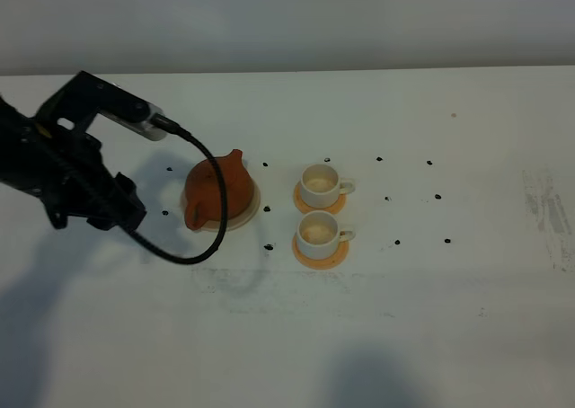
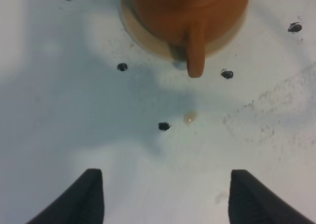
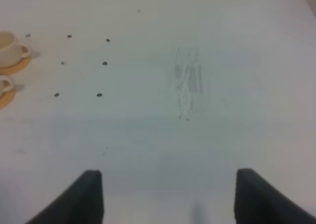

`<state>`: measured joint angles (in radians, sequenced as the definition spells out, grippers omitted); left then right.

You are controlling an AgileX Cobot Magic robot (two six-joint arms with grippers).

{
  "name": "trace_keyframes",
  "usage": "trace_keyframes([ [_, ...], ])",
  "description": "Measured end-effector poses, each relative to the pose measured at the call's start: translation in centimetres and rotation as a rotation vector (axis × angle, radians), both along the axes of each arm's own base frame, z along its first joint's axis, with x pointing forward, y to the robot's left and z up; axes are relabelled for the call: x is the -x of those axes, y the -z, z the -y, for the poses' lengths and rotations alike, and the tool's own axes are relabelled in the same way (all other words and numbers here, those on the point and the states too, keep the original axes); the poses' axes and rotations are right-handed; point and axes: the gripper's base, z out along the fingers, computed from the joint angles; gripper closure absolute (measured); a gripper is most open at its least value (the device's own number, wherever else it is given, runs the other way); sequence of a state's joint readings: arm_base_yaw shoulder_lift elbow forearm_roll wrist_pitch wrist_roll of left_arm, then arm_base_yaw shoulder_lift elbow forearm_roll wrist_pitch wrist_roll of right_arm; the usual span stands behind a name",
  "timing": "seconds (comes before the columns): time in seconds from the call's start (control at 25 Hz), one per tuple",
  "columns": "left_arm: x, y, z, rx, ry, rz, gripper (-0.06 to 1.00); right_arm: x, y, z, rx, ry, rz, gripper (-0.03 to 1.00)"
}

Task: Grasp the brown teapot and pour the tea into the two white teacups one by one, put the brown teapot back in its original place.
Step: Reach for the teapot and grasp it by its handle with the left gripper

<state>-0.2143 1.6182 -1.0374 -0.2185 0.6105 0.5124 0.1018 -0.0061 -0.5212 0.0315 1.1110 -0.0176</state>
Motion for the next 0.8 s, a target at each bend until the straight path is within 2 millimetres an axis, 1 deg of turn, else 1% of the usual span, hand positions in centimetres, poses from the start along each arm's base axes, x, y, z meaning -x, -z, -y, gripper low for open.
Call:
trace_keyframes([
  [0.2,-1.7,1.9,1.2,0.015,0.014,-0.035,0.45,0.0,0.0,0.0,0.000,0.000,0.000,0.42],
  [0.48,-3.9,3.5,2.8,0.010,0.053,-0.054,0.45,0.0,0.0,0.0,0.000,0.000,0.000,0.42],
  [0.64,-4.7,4.6,3.7,0.010,0.064,-0.091,0.45,0.0,0.0,0.0,0.000,0.000,0.000,0.42],
  [0.8,-4.9,5.5,4.1,0.016,0.047,-0.115,0.45,0.0,0.0,0.0,0.000,0.000,0.000,0.42],
])
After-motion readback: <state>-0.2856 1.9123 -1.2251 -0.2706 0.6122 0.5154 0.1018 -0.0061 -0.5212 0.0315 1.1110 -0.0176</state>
